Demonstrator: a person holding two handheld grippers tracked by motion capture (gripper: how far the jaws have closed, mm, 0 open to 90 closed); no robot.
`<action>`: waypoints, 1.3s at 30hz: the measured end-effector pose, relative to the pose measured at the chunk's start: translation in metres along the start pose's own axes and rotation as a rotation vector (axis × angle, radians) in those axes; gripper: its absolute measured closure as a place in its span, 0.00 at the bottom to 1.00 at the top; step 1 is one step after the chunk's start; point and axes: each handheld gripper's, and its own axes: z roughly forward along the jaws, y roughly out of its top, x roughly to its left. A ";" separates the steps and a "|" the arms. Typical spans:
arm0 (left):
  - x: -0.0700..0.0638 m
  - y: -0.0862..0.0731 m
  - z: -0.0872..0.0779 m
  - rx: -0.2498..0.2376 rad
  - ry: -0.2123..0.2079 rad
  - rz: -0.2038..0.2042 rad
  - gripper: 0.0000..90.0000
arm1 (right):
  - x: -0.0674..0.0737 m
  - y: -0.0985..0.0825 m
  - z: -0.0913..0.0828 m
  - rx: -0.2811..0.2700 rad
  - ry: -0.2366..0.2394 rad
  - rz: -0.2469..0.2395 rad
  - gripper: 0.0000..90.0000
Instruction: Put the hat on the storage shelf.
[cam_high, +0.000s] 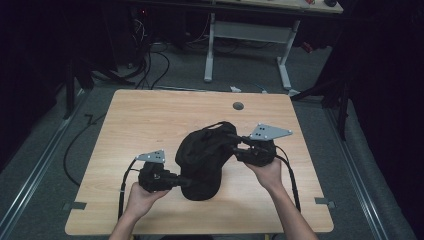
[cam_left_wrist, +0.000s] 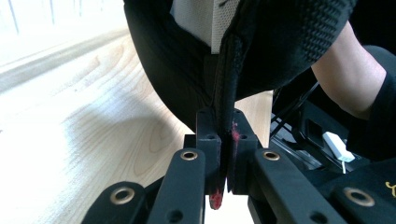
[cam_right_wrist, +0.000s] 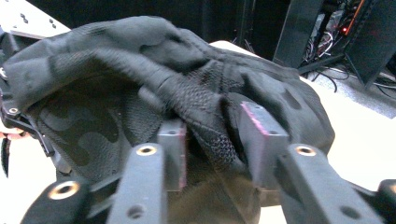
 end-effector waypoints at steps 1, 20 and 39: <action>0.000 0.000 0.000 0.000 0.000 0.000 0.96 | 0.000 0.000 0.000 0.000 0.000 0.000 0.66; -0.004 -0.001 -0.023 -0.074 0.094 0.002 0.96 | -0.014 -0.042 -0.022 0.019 -0.083 0.138 0.44; -0.004 0.001 -0.034 -0.171 0.202 -0.009 0.96 | -0.027 -0.109 -0.022 0.165 -0.252 0.245 0.45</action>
